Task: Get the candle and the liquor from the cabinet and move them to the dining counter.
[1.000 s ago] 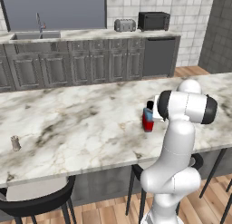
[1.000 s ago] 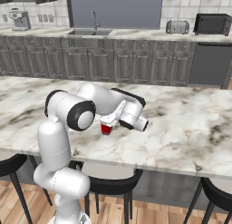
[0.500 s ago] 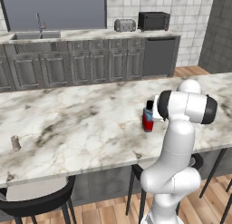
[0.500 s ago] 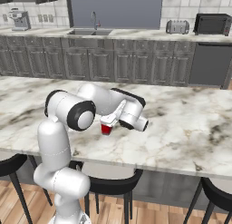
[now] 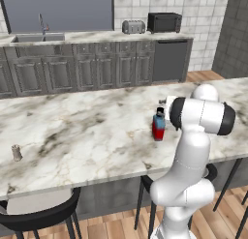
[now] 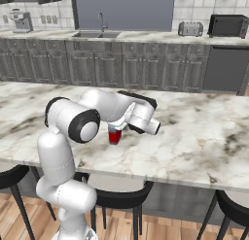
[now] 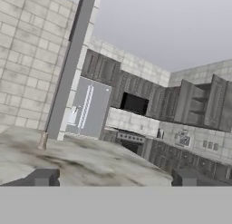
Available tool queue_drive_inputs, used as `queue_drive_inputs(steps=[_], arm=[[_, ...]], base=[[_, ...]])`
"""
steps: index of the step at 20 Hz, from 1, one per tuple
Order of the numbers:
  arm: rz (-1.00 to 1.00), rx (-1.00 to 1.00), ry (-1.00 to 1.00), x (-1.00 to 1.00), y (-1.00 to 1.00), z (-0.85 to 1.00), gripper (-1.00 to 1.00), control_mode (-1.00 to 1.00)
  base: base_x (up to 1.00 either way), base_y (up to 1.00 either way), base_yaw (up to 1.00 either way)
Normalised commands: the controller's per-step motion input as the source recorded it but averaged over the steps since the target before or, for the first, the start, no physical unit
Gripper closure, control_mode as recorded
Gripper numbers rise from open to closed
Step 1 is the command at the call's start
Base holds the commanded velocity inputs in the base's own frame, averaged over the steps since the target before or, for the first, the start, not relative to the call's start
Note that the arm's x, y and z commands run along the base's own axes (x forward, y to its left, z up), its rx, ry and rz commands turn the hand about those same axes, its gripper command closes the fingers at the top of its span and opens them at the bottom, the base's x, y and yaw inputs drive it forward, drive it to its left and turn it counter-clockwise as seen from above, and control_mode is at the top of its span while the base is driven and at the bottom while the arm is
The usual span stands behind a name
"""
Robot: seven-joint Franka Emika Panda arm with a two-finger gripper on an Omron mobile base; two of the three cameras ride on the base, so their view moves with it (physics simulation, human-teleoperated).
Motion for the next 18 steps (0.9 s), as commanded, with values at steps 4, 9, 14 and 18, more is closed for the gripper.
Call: queue_drive_inputs(steps=[4, 9, 14, 18], arm=[[0.0, 0.0, 0.06, -0.19, 0.0, 0.73, -1.0, -1.0], [-0.02, -0.01, 0.11, -0.49, 0.0, 0.77, -1.0, -1.0], [-0.13, -0.01, 0.16, -0.71, 0.03, 0.83, -1.0, -1.0], [-0.25, -0.03, 0.2, -0.66, 0.23, 0.91, -1.0, -1.0]], base=[[0.0, 0.0, 0.0], [0.0, 0.0, 0.0], [0.0, 0.0, 0.0], [0.0, 0.0, 0.0]])
